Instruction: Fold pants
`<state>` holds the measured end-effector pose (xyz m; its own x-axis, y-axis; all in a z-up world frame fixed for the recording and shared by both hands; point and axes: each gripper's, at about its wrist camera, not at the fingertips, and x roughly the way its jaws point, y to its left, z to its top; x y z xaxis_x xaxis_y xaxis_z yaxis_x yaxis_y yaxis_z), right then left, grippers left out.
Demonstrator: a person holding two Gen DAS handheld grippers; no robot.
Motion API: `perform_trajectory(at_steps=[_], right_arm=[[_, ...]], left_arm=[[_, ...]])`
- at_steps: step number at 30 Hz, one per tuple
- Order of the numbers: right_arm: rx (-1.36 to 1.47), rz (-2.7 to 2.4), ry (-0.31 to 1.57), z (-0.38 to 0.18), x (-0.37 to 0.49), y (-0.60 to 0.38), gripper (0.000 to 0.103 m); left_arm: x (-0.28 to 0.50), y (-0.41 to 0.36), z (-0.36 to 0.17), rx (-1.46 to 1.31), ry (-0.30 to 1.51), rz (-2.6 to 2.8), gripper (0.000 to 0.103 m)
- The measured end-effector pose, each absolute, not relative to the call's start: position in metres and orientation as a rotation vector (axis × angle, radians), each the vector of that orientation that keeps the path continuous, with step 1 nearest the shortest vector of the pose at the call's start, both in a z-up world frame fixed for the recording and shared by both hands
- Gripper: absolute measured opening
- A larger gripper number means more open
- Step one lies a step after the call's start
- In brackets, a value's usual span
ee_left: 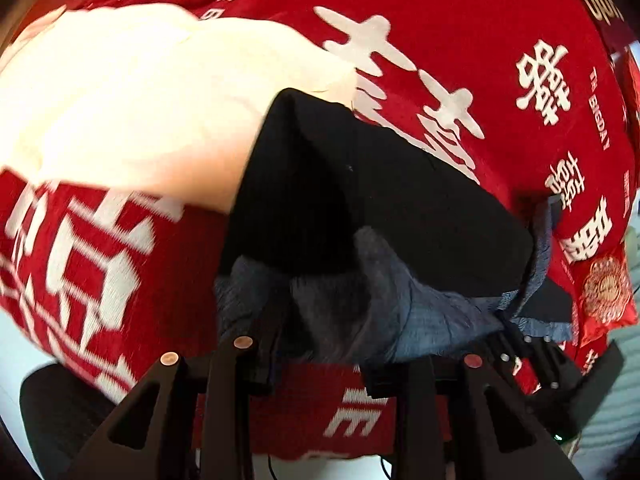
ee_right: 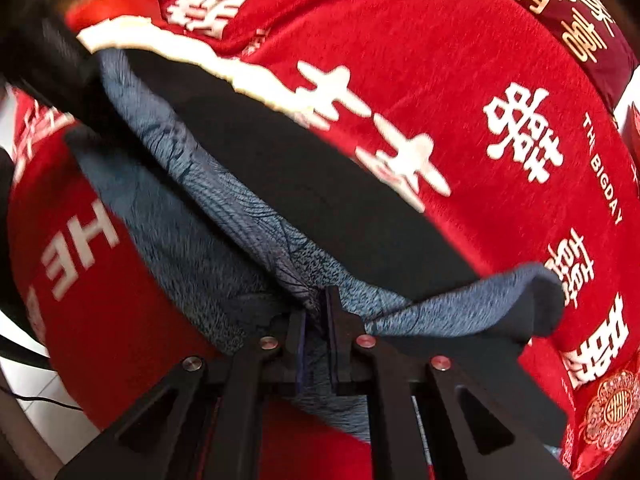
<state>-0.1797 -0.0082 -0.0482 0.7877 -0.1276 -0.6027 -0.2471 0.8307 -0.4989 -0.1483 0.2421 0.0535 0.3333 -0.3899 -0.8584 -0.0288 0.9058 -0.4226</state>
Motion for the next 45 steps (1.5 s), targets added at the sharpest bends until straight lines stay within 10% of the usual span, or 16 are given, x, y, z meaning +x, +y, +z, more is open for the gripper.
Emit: perform_trajectory(at_steps=[22, 24, 26, 45], right_arm=[[-0.58, 0.16, 0.596, -0.044, -0.185, 0.01, 0.006], [-0.586, 0.16, 0.562, -0.042, -0.189, 0.009, 0.017], [-0.566, 0.181, 0.517, -0.037, -0.194, 0.006, 0.063], [-0.607, 0.227, 0.486, -0.034, -0.191, 0.015, 0.066]], left_arm=[[-0.183, 0.242, 0.081, -0.49, 1.197, -0.177, 0.031], [-0.187, 0.234, 0.077, -0.485, 1.206, -0.184, 0.031], [-0.186, 0.223, 0.075, -0.477, 1.206, -0.192, 0.031], [-0.157, 0.198, 0.047, -0.649, 1.318, -0.121, 0.031]])
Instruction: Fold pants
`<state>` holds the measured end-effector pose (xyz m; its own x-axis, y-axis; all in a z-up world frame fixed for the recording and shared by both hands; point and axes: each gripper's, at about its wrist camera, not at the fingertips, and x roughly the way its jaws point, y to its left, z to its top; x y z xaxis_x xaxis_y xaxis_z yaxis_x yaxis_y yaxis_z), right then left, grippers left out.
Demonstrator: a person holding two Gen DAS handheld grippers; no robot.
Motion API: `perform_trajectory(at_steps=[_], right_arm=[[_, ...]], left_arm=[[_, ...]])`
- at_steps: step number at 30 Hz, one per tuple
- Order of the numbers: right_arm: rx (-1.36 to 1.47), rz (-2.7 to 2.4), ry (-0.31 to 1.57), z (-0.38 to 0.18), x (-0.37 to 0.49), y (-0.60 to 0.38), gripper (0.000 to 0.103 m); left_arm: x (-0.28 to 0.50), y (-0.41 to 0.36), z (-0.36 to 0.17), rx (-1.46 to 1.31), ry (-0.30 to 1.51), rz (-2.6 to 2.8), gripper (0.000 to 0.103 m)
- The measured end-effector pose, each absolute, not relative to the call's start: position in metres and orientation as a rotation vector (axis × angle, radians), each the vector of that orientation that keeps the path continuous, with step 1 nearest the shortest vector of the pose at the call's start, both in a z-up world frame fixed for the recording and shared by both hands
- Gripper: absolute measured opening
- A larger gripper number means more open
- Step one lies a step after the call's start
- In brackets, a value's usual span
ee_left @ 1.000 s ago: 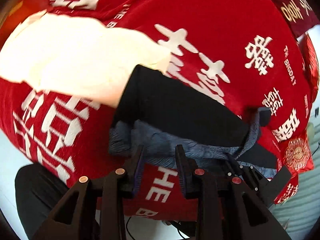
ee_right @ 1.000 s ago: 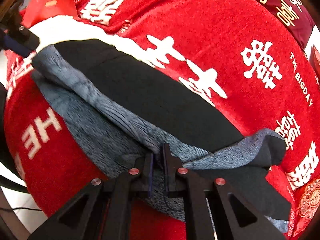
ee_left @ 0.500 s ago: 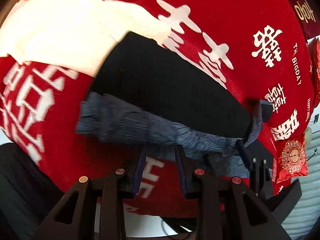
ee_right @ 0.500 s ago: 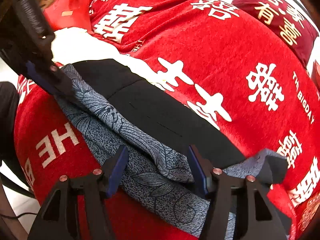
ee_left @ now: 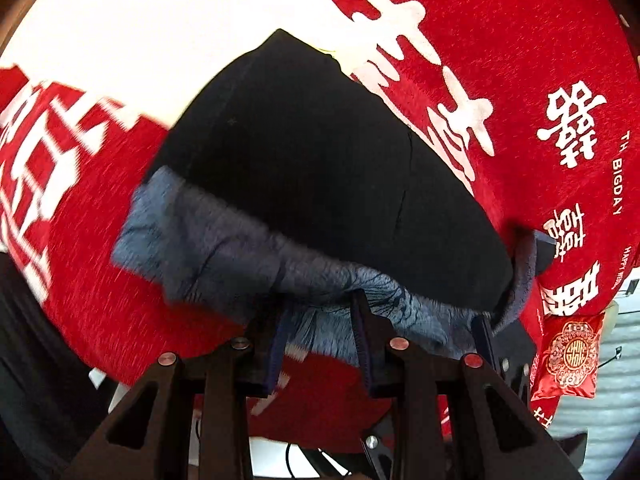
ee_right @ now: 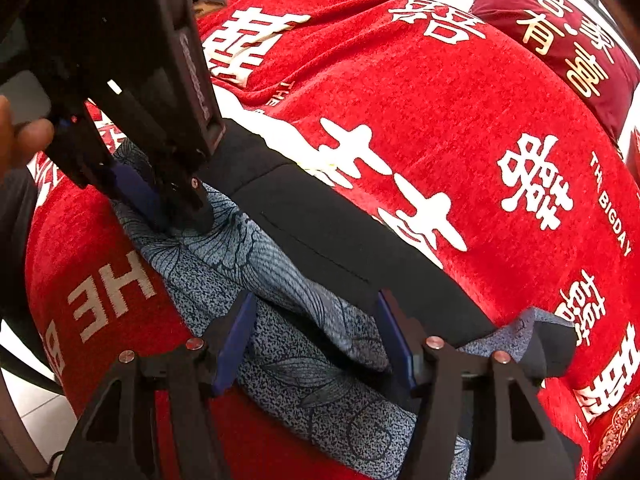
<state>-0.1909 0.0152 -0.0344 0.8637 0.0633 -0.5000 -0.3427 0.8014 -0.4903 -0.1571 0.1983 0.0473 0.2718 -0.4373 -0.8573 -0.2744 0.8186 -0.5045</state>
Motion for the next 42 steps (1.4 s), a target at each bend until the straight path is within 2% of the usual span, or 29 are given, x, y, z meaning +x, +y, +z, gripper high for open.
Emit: perform_trajectory(at_steps=[4, 5, 6, 7, 8, 9, 11, 17, 18, 19, 20, 24, 29, 36, 37, 38, 39, 40, 42], right_arm=[[-0.678, 0.3, 0.507, -0.042, -0.185, 0.026, 0.07], [-0.684, 0.332, 0.518, -0.044, -0.181, 0.029, 0.069], [-0.671, 0.368, 0.535, -0.043, -0.177, 0.03, 0.064], [-0.649, 0.404, 0.562, -0.042, -0.171, 0.03, 0.034], [-0.621, 0.445, 0.587, -0.039, -0.166, 0.03, 0.015], [-0.621, 0.453, 0.593, -0.037, -0.164, 0.031, 0.004], [-0.625, 0.473, 0.609, -0.033, -0.162, 0.032, 0.003], [-0.6, 0.431, 0.502, -0.017, -0.179, 0.03, 0.003], [-0.593, 0.423, 0.491, -0.014, -0.182, 0.031, 0.003], [-0.586, 0.417, 0.485, -0.011, -0.181, 0.031, 0.003], [-0.581, 0.409, 0.476, -0.008, -0.182, 0.031, 0.003], [-0.606, 0.379, 0.443, -0.003, -0.187, 0.037, 0.003], [-0.593, 0.351, 0.417, -0.003, -0.194, 0.039, 0.003], [-0.614, 0.344, 0.406, -0.005, -0.198, 0.042, 0.003], [-0.614, 0.343, 0.406, -0.006, -0.198, 0.042, 0.003], [-0.615, 0.341, 0.405, -0.006, -0.198, 0.041, 0.003], [-0.616, 0.338, 0.405, -0.006, -0.197, 0.041, 0.003], [-0.617, 0.338, 0.407, -0.006, -0.197, 0.041, 0.003], [-0.624, 0.337, 0.419, -0.009, -0.195, 0.042, 0.003]], left_arm=[[-0.17, 0.214, 0.035, -0.686, 1.346, -0.092, 0.031], [-0.169, 0.216, 0.032, -0.689, 1.353, -0.083, 0.031], [-0.169, 0.218, 0.03, -0.695, 1.355, -0.078, 0.031], [-0.168, 0.218, 0.03, -0.701, 1.354, -0.079, 0.031], [-0.168, 0.217, 0.031, -0.704, 1.35, -0.083, 0.031], [-0.168, 0.216, 0.033, -0.701, 1.343, -0.089, 0.031], [-0.168, 0.212, 0.037, -0.696, 1.334, -0.107, 0.031], [-0.173, 0.196, 0.065, -0.605, 1.207, -0.145, 0.031], [-0.173, 0.193, 0.067, -0.586, 1.2, -0.142, 0.048], [-0.174, 0.192, 0.069, -0.586, 1.196, -0.132, 0.083], [-0.176, 0.195, 0.072, -0.604, 1.175, -0.108, 0.092], [-0.183, 0.211, 0.09, -0.698, 1.036, -0.074, 0.096], [-0.176, 0.216, 0.073, -0.712, 1.14, -0.008, 0.098], [-0.158, 0.206, 0.058, -0.684, 1.113, 0.035, 0.098], [-0.153, 0.206, 0.055, -0.687, 1.122, 0.019, 0.092], [-0.149, 0.205, 0.054, -0.695, 1.127, 0.0, 0.08], [-0.144, 0.204, 0.05, -0.68, 1.151, -0.024, 0.045], [-0.138, 0.199, 0.046, -0.665, 1.185, -0.078, 0.016], [-0.136, 0.195, 0.039, -0.648, 1.216, -0.13, 0.013]])
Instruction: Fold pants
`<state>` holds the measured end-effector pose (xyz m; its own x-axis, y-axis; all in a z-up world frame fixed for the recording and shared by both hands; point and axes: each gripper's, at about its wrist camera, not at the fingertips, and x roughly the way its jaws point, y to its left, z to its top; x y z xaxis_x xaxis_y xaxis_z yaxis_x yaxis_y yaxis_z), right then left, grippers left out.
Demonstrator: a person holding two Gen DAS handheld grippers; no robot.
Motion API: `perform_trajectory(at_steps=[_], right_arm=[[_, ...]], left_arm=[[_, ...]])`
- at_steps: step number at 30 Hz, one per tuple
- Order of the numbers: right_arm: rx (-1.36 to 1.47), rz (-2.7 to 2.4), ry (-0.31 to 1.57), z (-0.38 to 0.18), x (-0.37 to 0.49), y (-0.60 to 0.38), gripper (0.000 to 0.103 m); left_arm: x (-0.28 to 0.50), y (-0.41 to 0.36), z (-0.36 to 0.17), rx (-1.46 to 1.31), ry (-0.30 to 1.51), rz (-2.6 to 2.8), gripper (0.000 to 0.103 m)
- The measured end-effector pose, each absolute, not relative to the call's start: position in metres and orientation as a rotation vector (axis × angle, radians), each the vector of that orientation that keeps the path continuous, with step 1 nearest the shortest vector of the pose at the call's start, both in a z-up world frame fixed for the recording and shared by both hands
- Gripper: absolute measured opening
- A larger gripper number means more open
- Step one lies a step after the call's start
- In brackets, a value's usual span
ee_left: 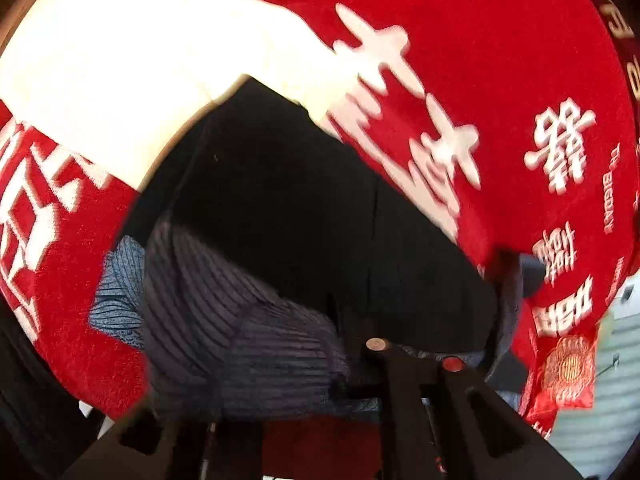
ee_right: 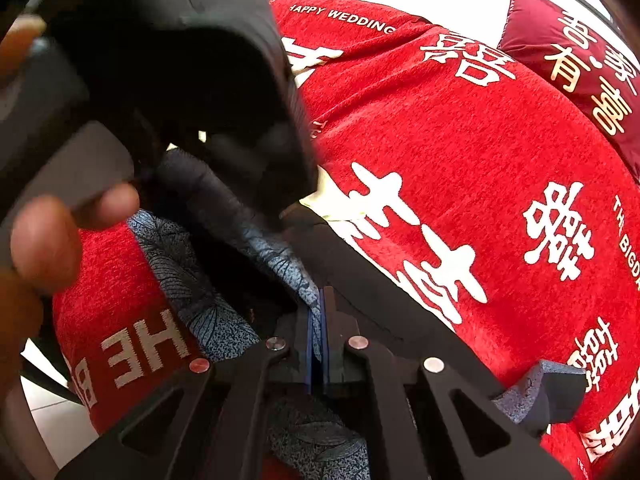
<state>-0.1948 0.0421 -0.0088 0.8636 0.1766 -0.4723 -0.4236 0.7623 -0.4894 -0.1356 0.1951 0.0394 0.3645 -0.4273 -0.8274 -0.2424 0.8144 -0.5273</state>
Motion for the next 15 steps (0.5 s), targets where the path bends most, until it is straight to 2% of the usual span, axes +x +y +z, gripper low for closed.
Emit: perform_trajectory(at_steps=[7, 12, 15], right_arm=[[-0.624, 0.337, 0.401, 0.001, -0.21, 0.054, 0.003], [-0.624, 0.318, 0.48, -0.026, -0.2, 0.062, 0.003], [-0.662, 0.321, 0.535, -0.053, -0.201, 0.065, 0.004]], left_arm=[[-0.145, 0.214, 0.074, -0.647, 1.129, -0.162, 0.012], [-0.141, 0.217, 0.027, -0.673, 1.248, -0.138, 0.012], [-0.146, 0.221, 0.013, -0.691, 1.212, -0.176, 0.015]])
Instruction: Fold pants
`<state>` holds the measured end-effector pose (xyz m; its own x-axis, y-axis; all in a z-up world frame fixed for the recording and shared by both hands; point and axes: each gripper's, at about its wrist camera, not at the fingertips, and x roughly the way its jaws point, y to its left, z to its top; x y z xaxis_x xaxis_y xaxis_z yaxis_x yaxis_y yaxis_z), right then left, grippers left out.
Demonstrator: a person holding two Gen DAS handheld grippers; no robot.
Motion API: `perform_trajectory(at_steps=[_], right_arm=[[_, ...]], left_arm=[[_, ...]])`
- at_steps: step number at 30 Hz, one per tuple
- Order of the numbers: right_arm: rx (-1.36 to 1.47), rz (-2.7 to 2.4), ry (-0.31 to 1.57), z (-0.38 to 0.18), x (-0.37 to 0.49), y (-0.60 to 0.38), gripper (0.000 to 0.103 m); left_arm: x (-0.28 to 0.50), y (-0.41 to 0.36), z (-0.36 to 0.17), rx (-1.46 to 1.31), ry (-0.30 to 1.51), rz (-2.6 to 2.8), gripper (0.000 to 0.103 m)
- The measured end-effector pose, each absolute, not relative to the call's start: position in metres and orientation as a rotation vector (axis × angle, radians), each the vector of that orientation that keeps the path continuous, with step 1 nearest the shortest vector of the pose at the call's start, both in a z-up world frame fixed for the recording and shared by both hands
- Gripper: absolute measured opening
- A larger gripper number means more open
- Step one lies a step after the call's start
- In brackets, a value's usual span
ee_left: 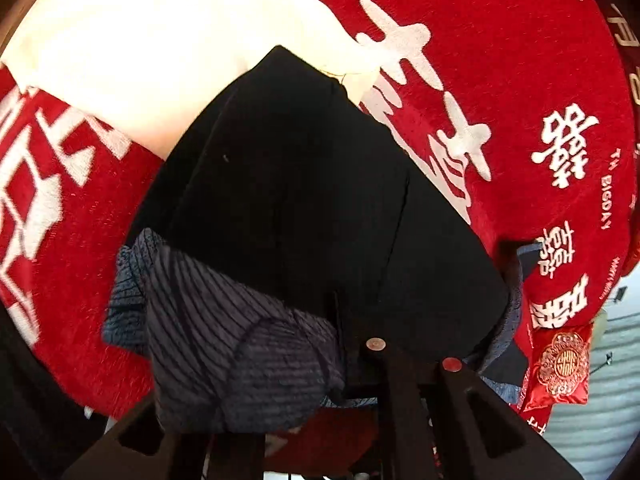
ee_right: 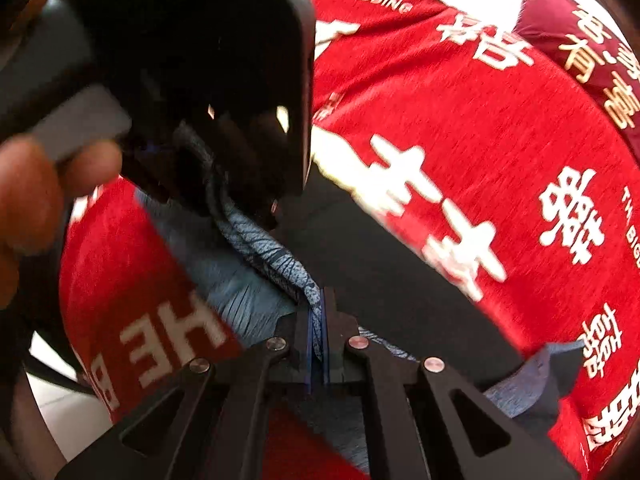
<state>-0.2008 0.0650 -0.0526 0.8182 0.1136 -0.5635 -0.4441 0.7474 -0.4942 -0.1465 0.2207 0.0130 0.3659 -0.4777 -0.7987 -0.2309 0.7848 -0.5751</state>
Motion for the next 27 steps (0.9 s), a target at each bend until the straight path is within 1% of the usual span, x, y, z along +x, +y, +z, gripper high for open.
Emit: perform_trajectory(at_steps=[1, 2, 3, 4, 5, 6, 9, 10, 12, 17, 20, 24, 27], right_arm=[[-0.689, 0.318, 0.526, -0.058, -0.204, 0.066, 0.009], [-0.711, 0.315, 0.506, -0.06, -0.207, 0.066, 0.009], [-0.708, 0.341, 0.516, -0.057, -0.21, 0.063, 0.023], [-0.689, 0.354, 0.52, -0.053, -0.212, 0.059, 0.048], [-0.653, 0.364, 0.504, -0.044, -0.218, 0.05, 0.078], [-0.626, 0.362, 0.472, -0.036, -0.225, 0.041, 0.084], [-0.484, 0.336, 0.483, -0.01, -0.233, 0.001, 0.084], [-0.434, 0.317, 0.484, -0.003, -0.234, -0.015, 0.084], [-0.334, 0.23, 0.495, 0.014, -0.228, -0.057, 0.084], [-0.113, -0.001, 0.532, 0.042, -0.19, -0.171, 0.085], [0.016, -0.111, 0.556, 0.052, -0.169, -0.233, 0.085], [0.16, -0.195, 0.608, 0.058, -0.152, -0.292, 0.085], [0.193, -0.217, 0.599, 0.059, -0.159, -0.31, 0.085]], left_arm=[[-0.149, 0.221, 0.013, -0.679, 1.191, -0.188, 0.015], [-0.151, 0.221, 0.014, -0.668, 1.18, -0.196, 0.015], [-0.153, 0.22, 0.016, -0.651, 1.171, -0.205, 0.015], [-0.155, 0.218, 0.018, -0.628, 1.163, -0.21, 0.017], [-0.156, 0.216, 0.02, -0.606, 1.163, -0.209, 0.018], [-0.157, 0.214, 0.022, -0.59, 1.166, -0.206, 0.021], [-0.165, 0.213, 0.032, -0.563, 1.168, -0.186, 0.031], [-0.169, 0.214, 0.034, -0.557, 1.171, -0.183, 0.039], [-0.18, 0.213, 0.039, -0.54, 1.185, -0.173, 0.053], [-0.203, 0.202, 0.063, -0.469, 1.171, -0.222, 0.053], [-0.199, 0.177, 0.086, -0.44, 1.145, -0.295, 0.053], [-0.166, 0.106, 0.103, -0.373, 1.154, -0.455, 0.053], [-0.14, 0.039, 0.102, -0.231, 1.153, -0.572, 0.053]])
